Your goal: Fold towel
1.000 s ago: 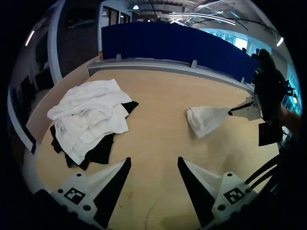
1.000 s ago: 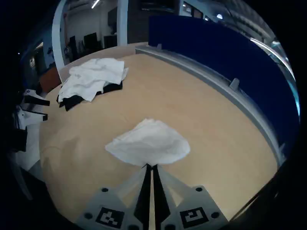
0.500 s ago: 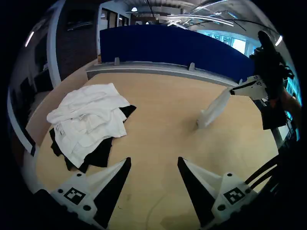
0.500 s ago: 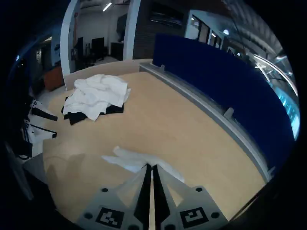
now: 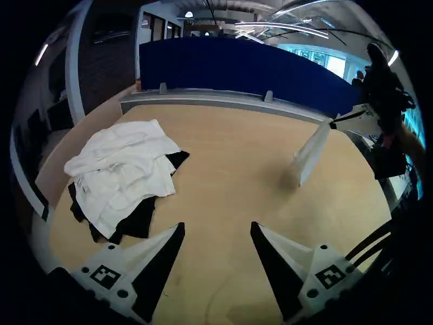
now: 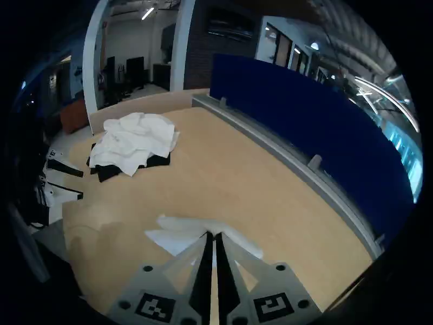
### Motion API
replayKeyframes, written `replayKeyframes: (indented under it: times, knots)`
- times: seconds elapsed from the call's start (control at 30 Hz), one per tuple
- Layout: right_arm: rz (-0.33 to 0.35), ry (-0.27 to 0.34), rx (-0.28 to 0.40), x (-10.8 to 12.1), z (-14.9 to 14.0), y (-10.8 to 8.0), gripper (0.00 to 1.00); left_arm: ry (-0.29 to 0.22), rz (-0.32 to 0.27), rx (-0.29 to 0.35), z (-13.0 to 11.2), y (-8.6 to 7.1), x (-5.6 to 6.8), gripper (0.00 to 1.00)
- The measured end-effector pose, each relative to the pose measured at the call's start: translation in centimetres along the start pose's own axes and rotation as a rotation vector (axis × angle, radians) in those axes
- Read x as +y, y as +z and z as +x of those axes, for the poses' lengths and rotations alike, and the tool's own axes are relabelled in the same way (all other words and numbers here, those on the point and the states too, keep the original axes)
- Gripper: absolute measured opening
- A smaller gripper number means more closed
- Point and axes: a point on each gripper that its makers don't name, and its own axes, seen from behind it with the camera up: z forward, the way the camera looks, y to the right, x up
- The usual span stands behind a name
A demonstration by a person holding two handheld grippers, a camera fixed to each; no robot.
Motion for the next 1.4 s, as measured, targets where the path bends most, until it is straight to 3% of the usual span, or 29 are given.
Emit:
replayKeyframes:
  times: [0.4, 0.67, 1.1, 1.4]
  knots:
    - [-0.025, 0.029, -0.004, 2.6, -1.8, -3.1, 0.03, 0.030, -0.008, 0.001, 0.6, 0.6, 0.3, 0.90]
    - [-0.048, 0.054, -0.017, 5.9, -4.3, -6.2, 0.03, 0.049, -0.008, -0.003, 0.9, 1.2, 0.5, 0.90]
    - [-0.111, 0.072, -0.079, 13.7, -11.1, -12.5, 0.03, 0.063, -0.003, -0.013, 1.3, 2.0, 1.3, 0.90]
    - [-0.143, 0.079, -0.138, 17.7, -16.4, -16.3, 0.03, 0.053, 0.003, -0.022, 1.4, 2.4, 2.2, 0.90]
